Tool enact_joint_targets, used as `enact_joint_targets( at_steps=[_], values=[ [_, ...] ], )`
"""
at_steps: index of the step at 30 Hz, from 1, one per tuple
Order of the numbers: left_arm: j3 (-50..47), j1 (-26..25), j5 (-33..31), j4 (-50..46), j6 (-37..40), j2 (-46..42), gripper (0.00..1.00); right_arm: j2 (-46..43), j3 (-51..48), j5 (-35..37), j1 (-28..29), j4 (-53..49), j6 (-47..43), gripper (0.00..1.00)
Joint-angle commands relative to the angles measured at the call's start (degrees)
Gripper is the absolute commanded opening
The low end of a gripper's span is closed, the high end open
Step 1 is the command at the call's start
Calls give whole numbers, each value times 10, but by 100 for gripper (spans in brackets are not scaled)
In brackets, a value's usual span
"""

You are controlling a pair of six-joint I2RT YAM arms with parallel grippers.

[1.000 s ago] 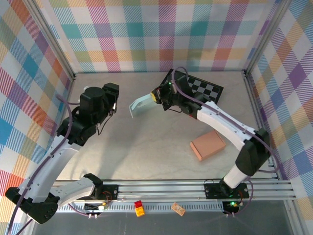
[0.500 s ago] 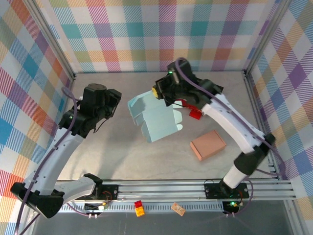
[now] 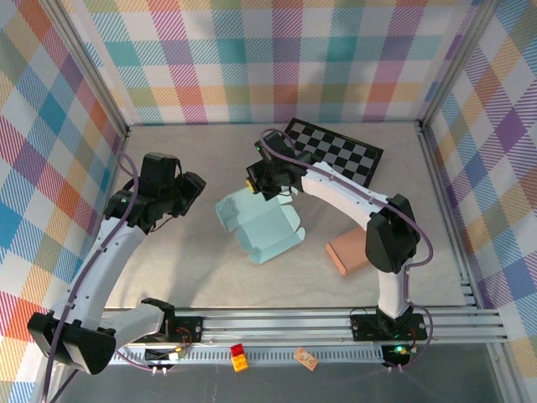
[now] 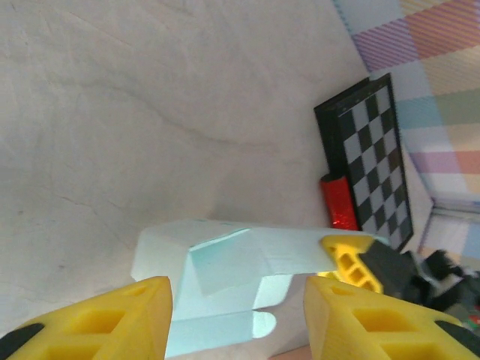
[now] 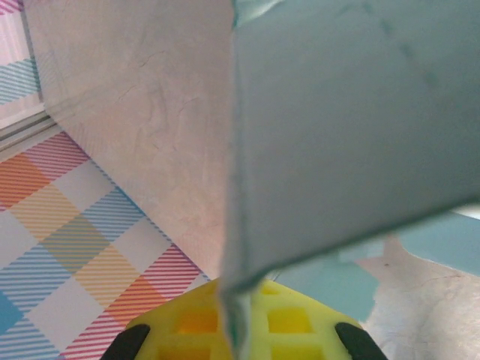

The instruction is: Fold the paper box

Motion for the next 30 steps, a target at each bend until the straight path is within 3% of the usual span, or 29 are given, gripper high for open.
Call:
enact_joint_targets(
  at_steps=[1, 18, 30],
  values=[
    [-15, 14, 23, 0, 52, -2, 49, 8, -5, -15, -2, 37, -9, 0],
    [-104, 85, 58, 32, 126, -11, 46, 38, -85, -78, -17, 214, -95, 0],
    [-152, 103, 56, 55, 154, -26, 44, 40, -164, -113, -22, 326, -118, 0]
  ],
)
